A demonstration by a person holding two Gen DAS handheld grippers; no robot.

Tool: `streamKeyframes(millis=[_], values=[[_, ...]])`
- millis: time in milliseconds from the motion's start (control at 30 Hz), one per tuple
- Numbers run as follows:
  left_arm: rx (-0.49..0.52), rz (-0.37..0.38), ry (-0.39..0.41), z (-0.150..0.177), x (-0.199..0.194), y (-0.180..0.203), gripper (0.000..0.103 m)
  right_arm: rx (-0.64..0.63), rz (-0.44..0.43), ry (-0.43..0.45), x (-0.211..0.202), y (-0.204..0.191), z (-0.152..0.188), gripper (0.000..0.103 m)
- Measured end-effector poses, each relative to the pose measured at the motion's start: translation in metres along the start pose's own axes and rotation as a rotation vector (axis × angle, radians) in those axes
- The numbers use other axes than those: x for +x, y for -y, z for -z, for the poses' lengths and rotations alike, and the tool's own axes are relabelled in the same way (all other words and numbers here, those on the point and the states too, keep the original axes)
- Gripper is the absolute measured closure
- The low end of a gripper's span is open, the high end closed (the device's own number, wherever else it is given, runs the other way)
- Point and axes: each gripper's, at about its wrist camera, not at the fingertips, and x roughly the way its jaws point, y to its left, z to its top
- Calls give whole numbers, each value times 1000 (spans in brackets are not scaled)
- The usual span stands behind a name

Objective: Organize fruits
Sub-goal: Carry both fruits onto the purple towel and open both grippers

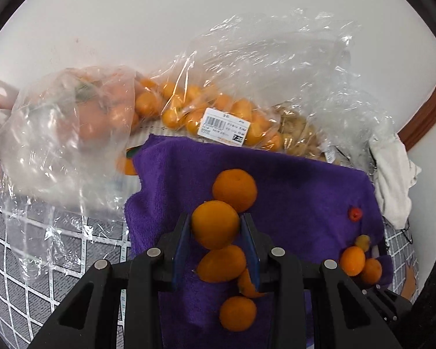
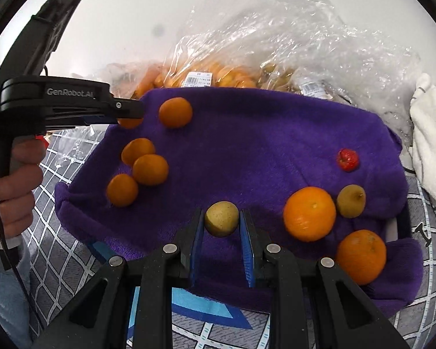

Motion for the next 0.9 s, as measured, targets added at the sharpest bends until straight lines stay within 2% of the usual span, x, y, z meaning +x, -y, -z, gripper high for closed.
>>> streamKeyframes(millis=[100, 533, 667, 800, 900], values=[[7, -21, -3, 2, 4, -1, 70, -3, 0, 0, 3, 0, 2, 78], [6, -27, -37, 7, 25, -4, 70, 5, -3, 10, 7, 4, 5, 78], [20, -33, -35, 9, 28, -3, 70, 9, 1, 13, 4, 4, 5, 69], [32, -44, -49, 8, 26, 2, 69, 7, 0, 30, -4, 1, 3, 65], [41, -40, -37, 7, 17, 6, 64, 4, 8, 42, -11, 0, 1, 61]])
